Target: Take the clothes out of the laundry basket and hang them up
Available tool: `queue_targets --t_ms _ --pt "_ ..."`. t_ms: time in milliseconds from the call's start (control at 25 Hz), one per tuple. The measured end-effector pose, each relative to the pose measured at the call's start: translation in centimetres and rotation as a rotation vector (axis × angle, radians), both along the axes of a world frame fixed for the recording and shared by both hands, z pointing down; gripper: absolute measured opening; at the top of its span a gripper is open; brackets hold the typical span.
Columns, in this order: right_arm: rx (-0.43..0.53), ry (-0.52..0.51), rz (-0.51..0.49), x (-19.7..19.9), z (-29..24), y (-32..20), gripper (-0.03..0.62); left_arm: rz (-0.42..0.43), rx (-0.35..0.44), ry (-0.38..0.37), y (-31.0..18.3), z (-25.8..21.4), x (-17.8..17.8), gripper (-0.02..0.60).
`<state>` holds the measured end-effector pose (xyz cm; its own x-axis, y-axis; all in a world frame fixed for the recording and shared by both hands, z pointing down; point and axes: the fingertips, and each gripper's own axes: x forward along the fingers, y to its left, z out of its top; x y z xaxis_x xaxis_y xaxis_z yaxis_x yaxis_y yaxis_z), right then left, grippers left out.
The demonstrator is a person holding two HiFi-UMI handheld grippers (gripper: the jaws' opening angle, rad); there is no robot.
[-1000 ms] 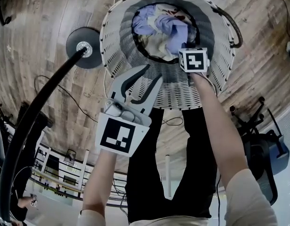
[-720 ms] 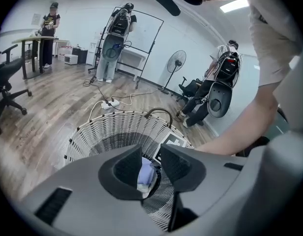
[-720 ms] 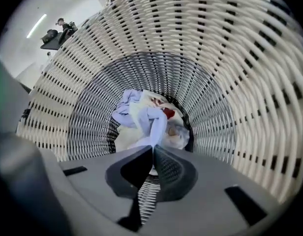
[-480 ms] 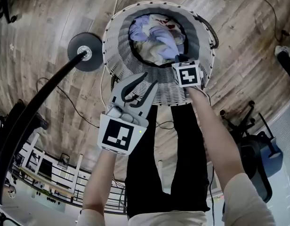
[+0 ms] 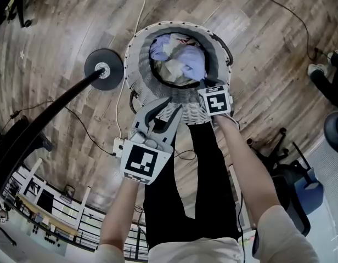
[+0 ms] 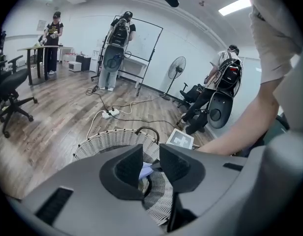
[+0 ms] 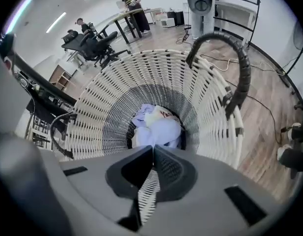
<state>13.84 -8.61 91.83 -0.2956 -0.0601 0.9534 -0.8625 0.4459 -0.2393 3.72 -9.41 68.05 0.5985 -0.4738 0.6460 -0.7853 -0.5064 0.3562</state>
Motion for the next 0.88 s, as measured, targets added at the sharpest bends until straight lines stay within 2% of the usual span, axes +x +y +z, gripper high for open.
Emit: queue_targets --t_ms 520,880 --pt "0.043 -0.098 -0.097 0.7 -9.5 0.8 0.011 -0.112 0.052 -0.016 0.7 -7.8 1.8 0.104" --pt "0.095 -0.173 -0.097 0.4 -17.0 0.0 0.011 -0.192 0.075 -0.031 2.5 -12.2 1.8 0.101"
